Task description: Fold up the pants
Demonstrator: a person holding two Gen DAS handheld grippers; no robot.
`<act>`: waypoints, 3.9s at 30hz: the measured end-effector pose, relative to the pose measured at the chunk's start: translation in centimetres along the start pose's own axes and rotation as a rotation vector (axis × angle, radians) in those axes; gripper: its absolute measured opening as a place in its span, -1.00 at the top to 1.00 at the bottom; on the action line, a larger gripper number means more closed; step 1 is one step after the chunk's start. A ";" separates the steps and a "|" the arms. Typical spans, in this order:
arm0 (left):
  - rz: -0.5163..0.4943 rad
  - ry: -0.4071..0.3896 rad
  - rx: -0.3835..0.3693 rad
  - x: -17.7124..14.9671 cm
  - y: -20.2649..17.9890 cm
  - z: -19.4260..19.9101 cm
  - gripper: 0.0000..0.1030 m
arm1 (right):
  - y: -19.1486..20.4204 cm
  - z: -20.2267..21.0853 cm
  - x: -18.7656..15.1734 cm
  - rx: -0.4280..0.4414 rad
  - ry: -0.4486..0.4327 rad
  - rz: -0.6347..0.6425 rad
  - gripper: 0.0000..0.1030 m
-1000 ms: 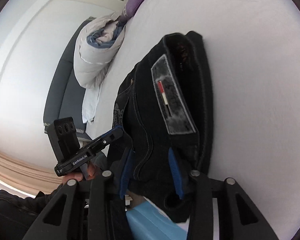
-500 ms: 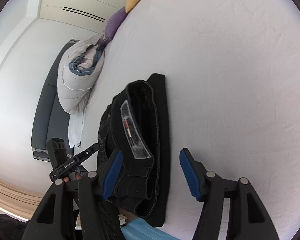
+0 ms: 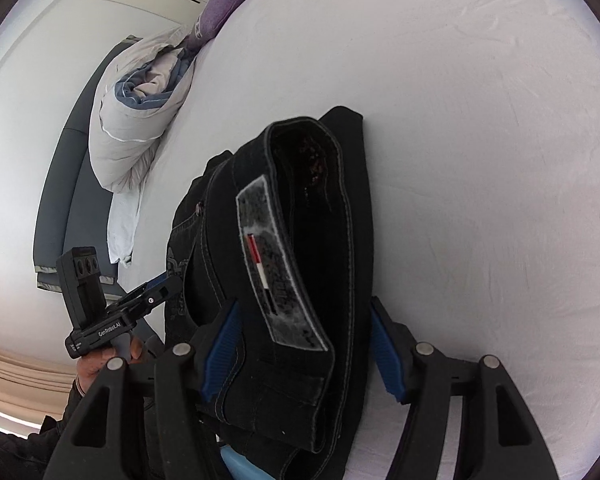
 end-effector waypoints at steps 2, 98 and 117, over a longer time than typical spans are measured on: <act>-0.017 0.009 0.000 0.1 -0.5 -0.1 0.03 | 0.1 -0.2 0.0 -0.038 0.004 0.019 -0.13; -0.167 -0.460 0.131 8.9 -3.7 4.5 -0.67 | 3.3 -1.1 16.5 0.098 -0.259 -0.052 -0.44; -0.309 -0.832 0.232 1.2 -10.9 27.9 -1.00 | 16.2 20.5 -0.5 -0.274 -0.852 0.332 -1.00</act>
Point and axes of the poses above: each gripper's, at about its wrist camera, not at the fingertips, and z roughly against the way its jaws point, y to its left, x to its top, the point moved 9 cm from there along -z, roughly the way its jaws point, and after that the axes turned 4 degrees about -x, right-handed, at the moved point
